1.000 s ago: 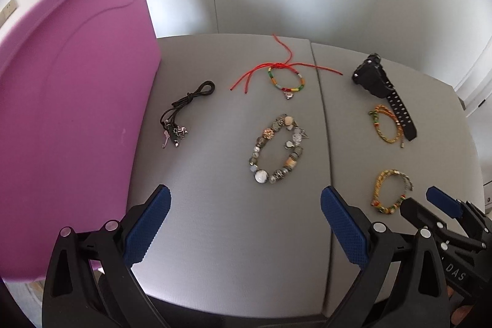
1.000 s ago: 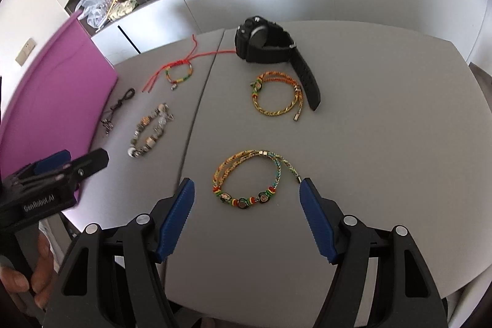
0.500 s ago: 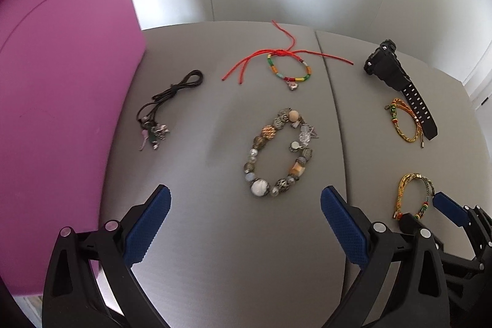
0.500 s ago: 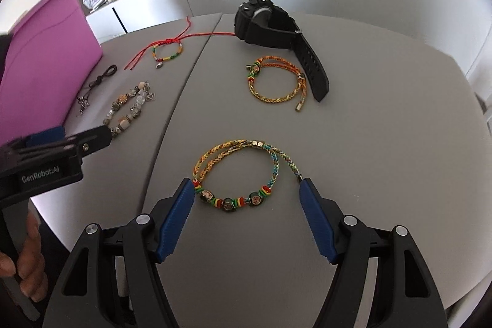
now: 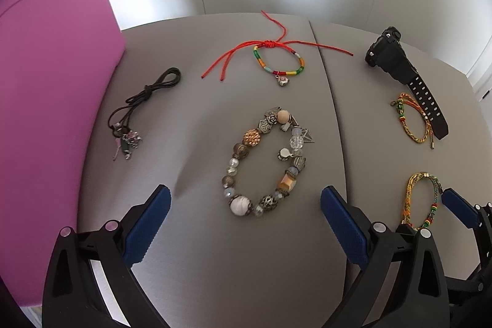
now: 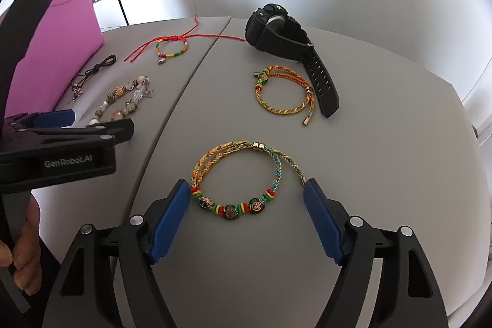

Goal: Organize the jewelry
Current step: 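Grasp stone-bead bracelet with left tool while right tool grasps braided bead bracelet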

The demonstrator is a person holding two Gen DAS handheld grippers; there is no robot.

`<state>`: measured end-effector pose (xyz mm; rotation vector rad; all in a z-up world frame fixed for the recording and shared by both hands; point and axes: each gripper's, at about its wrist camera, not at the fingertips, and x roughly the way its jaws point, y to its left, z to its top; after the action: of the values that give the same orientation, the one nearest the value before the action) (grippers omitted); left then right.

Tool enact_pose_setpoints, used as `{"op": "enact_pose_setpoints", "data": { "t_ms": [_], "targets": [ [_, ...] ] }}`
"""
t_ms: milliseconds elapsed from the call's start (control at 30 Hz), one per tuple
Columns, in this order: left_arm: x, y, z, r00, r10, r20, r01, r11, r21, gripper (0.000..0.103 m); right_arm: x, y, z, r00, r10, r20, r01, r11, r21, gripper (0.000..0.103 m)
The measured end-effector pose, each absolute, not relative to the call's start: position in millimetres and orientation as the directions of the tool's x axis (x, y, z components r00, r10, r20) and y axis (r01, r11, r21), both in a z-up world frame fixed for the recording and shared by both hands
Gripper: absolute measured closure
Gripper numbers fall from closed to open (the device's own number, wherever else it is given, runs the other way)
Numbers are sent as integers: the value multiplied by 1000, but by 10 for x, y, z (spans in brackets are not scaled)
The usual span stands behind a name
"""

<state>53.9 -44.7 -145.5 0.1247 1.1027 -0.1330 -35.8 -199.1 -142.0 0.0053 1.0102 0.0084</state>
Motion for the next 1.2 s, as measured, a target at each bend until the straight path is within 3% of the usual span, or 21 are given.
{"op": "enact_pose_setpoints", "data": {
  "t_ms": [333,433,567,633,667,700,800,1000,1033,1200],
  "targets": [
    [612,-493,-1520,491,-70,-868,176,984,20,6,-320,-1944,-1428,557,4,-830,-20,1000,-8,31],
    [596,-509,-1509,506,-83,-859,190,982,17,12,-302,-1908,-1417,562,15,-827,-42,999,-11,39],
    [584,-545,-1450,523,-97,-847,204,979,15,46,-283,-1849,-1396,567,26,-823,-67,998,-15,57],
    [585,-554,-1417,527,-105,-843,217,976,14,65,-270,-1822,-1387,569,31,-821,-80,997,-18,71],
    [585,-557,-1406,528,-108,-843,223,975,14,80,-262,-1801,-1381,569,31,-822,-88,996,-23,81],
    [589,-565,-1404,526,-113,-843,230,973,13,87,-256,-1792,-1378,568,31,-823,-92,995,-25,84],
    [596,-548,-1388,519,-130,-845,232,973,-7,90,-233,-1791,-1360,559,46,-828,-97,995,-10,91],
    [518,-435,-1269,503,-183,-845,230,970,-74,91,-251,-1862,-1303,548,91,-831,-77,995,58,92],
    [519,-416,-1246,501,-193,-844,230,969,-85,96,-258,-1881,-1280,548,99,-830,-69,995,73,92],
    [524,-348,-1076,499,-238,-833,252,960,-124,96,-282,-1951,-1193,549,123,-827,-40,992,121,92]
  ]
}}
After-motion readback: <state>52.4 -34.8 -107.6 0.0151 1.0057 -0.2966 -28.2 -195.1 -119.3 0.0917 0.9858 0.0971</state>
